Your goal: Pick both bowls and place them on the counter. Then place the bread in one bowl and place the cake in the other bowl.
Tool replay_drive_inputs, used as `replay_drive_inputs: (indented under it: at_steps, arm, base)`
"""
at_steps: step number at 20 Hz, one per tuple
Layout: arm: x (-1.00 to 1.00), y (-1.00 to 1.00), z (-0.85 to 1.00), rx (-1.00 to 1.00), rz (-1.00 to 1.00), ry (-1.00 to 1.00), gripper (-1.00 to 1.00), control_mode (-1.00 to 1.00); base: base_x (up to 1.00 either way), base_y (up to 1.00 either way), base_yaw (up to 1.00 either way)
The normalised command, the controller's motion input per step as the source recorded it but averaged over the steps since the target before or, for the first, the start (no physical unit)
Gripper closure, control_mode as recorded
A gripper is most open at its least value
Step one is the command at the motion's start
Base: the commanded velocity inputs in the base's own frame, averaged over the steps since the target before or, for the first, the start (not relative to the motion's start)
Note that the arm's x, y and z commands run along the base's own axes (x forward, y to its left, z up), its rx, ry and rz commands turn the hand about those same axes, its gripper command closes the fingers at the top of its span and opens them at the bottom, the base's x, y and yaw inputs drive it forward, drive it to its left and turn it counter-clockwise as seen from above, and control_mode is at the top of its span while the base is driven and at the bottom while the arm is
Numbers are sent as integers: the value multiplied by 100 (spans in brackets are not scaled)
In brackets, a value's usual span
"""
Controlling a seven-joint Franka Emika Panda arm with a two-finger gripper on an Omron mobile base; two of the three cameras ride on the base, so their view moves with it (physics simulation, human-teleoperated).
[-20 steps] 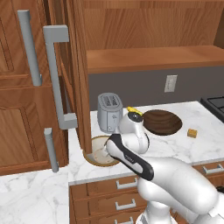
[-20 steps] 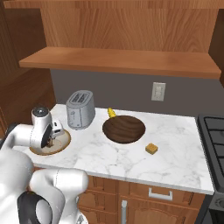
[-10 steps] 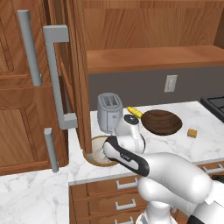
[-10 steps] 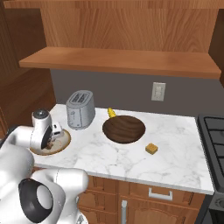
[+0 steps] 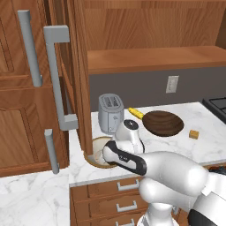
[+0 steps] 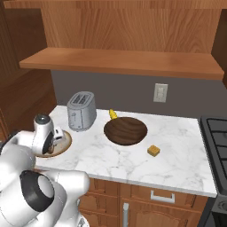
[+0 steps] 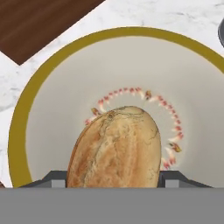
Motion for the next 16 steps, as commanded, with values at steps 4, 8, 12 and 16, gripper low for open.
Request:
replay_drive_inputs:
  at_steps: [4,8,12,16]
  arm:
    - [7,0,-20,0,0,1,100,-100]
    - [6,0,-18,0,0,0,100,-100]
    - [5,0,-13,0,0,0,100,-100]
    - [5,1,-2,0,0,0,100,-100]
  base:
    - [0,0,0]
    - [0,0,0]
    - [0,0,0]
    - [0,0,0]
